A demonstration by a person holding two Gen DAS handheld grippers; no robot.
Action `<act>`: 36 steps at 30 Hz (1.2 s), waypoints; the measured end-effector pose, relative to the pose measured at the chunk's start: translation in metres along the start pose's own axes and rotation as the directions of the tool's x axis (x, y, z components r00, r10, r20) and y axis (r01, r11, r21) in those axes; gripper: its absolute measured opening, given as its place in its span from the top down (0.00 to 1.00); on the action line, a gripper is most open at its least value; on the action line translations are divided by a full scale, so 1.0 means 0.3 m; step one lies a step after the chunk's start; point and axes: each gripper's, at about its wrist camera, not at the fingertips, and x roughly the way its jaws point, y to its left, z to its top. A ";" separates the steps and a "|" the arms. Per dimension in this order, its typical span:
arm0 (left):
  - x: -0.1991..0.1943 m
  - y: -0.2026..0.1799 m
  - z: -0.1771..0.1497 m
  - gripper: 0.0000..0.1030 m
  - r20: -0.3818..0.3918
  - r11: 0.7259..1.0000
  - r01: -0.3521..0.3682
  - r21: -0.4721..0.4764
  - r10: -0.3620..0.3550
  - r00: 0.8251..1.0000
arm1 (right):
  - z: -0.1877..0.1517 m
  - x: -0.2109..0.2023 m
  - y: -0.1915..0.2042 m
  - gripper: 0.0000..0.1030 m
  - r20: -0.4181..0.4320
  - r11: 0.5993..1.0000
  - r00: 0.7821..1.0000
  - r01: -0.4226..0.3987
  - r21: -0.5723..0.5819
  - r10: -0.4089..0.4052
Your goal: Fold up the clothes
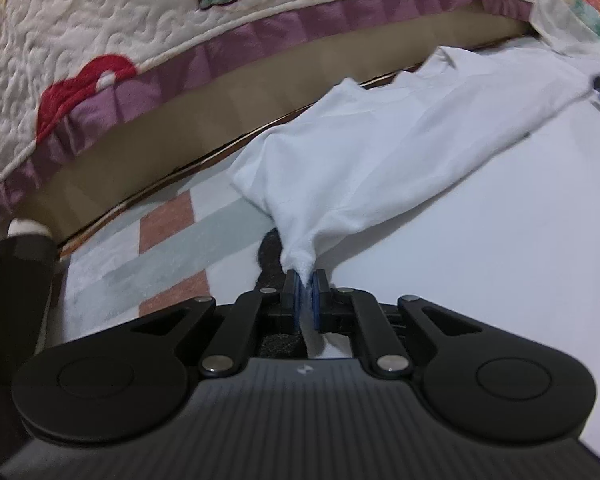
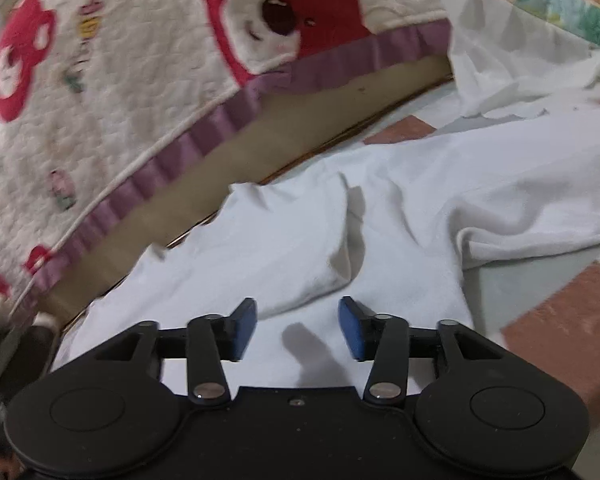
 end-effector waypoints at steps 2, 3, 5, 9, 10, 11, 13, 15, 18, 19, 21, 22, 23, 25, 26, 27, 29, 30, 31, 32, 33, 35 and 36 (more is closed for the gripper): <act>0.005 -0.001 -0.002 0.94 -0.008 0.999 -0.011 0.048 0.011 1.000 | 0.012 0.039 0.030 0.36 0.019 0.999 0.999 0.049 0.004 -0.049; 0.007 -0.002 -0.002 0.94 -0.012 0.997 -0.016 0.071 0.017 1.000 | 0.017 0.052 0.043 0.41 0.028 0.997 0.996 0.079 0.010 -0.079; -0.001 0.022 -0.004 0.94 -0.006 1.000 -0.021 0.009 0.021 1.000 | 0.029 0.055 0.070 0.91 0.031 0.990 0.989 0.142 -0.017 -0.141; -0.013 0.048 -0.017 0.94 -0.004 0.996 -0.021 -0.089 0.021 1.000 | 0.066 -0.021 0.071 0.92 0.062 0.985 0.987 0.151 -0.079 -0.146; -0.017 0.039 -0.023 0.94 -0.003 0.997 -0.021 -0.073 0.021 1.000 | 0.077 -0.028 0.063 0.92 0.048 0.982 0.986 0.166 -0.095 -0.162; -0.022 0.030 -0.029 0.94 -0.003 0.998 -0.021 -0.057 0.021 1.000 | 0.087 -0.034 0.052 0.92 0.032 0.978 0.984 0.179 -0.106 -0.177; -0.032 0.021 -0.038 0.94 -0.003 0.999 -0.016 -0.037 0.016 1.000 | 0.101 -0.053 0.025 0.93 0.003 0.978 0.983 0.185 -0.092 -0.185; -0.038 0.027 -0.043 0.95 -0.014 0.999 -0.001 -0.043 0.001 1.000 | 0.104 -0.050 0.013 0.93 -0.025 0.976 0.981 0.189 -0.108 -0.193; -0.032 0.043 -0.052 0.94 -0.047 0.997 0.021 -0.070 -0.024 0.999 | 0.091 -0.018 0.003 0.91 -0.040 0.967 0.978 0.197 -0.162 -0.205; -0.031 0.047 -0.057 0.94 -0.053 0.997 0.026 -0.078 -0.030 0.998 | 0.087 -0.018 0.001 0.90 -0.031 0.966 0.979 0.191 -0.174 -0.200; -0.040 0.048 -0.059 0.93 -0.062 0.997 0.023 -0.074 -0.028 0.998 | 0.077 -0.034 -0.001 0.89 0.007 0.957 0.977 0.208 -0.204 -0.211; -0.047 0.047 -0.059 0.93 -0.071 0.997 0.018 -0.069 -0.023 0.997 | 0.071 -0.057 0.000 0.89 0.046 0.944 0.970 0.243 -0.223 -0.239; -0.056 0.045 -0.057 0.92 -0.096 0.998 0.018 -0.060 -0.023 0.995 | 0.066 -0.080 0.001 0.89 0.086 0.930 0.960 0.278 -0.241 -0.265; -0.083 0.040 -0.049 0.91 -0.145 0.999 0.015 -0.028 -0.019 0.989 | 0.049 -0.192 -0.035 0.72 0.183 0.932 0.941 0.316 -0.175 -0.285; -0.101 0.039 -0.043 0.90 -0.163 1.000 0.013 -0.003 -0.013 0.986 | 0.044 -0.248 -0.065 0.64 0.198 0.942 0.939 0.310 -0.128 -0.282; -0.119 0.037 -0.036 0.89 -0.182 1.000 0.011 0.022 -0.007 0.983 | 0.039 -0.300 -0.097 0.53 0.198 0.953 0.941 0.293 -0.080 -0.273; -0.155 0.043 -0.019 0.81 -0.185 0.999 0.038 -0.014 -0.040 0.982 | 0.044 -0.393 -0.160 0.52 0.168 0.956 0.942 0.293 0.017 -0.292; -0.173 0.047 -0.007 0.72 -0.181 0.997 0.056 -0.053 -0.065 0.981 | 0.050 -0.436 -0.187 0.52 0.171 0.952 0.937 0.300 0.056 -0.305; -0.187 0.044 0.008 0.68 -0.169 0.993 0.074 -0.087 -0.088 0.982 | 0.056 -0.477 -0.213 0.52 0.184 0.948 0.930 0.306 0.091 -0.318; -0.200 0.026 0.031 0.68 -0.146 0.990 0.086 -0.111 -0.102 0.984 | 0.064 -0.510 -0.233 0.52 0.203 0.942 0.921 0.313 0.122 -0.333; -0.213 0.005 0.056 0.68 -0.122 0.987 0.096 -0.132 -0.113 0.986 | 0.076 -0.538 -0.253 0.52 0.220 0.937 0.913 0.314 0.153 -0.342; -0.218 -0.070 0.121 0.66 -0.090 0.981 0.128 -0.146 -0.142 0.986 | 0.100 -0.579 -0.302 0.52 0.256 0.936 0.907 0.288 0.204 -0.335; -0.220 -0.108 0.154 0.64 -0.074 0.978 0.144 -0.151 -0.156 0.985 | 0.105 -0.592 -0.323 0.52 0.273 0.937 0.904 0.276 0.216 -0.329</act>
